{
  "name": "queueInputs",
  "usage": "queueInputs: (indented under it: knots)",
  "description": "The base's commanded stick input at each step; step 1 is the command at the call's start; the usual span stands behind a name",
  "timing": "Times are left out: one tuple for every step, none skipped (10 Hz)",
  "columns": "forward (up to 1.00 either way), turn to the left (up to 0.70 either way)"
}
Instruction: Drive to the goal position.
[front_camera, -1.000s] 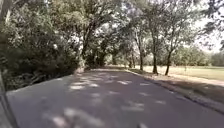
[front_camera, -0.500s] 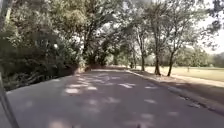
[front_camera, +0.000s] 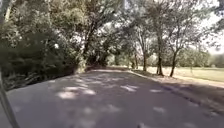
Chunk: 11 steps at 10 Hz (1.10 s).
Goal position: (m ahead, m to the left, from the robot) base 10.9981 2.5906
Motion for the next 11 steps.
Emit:
queueInputs:
  knots:
    - [0.7, 0.0]
    - [0.7, 0.0]
    - [0.7, 0.0]
    - [0.7, 0.0]
    - [0.7, 0.0]
    - [0.7, 0.0]
    - [0.7, 0.0]
    - [0.7, 0.0]
    - [0.7, 0.0]
    - [0.7, 0.0]
    - [0.7, 0.0]
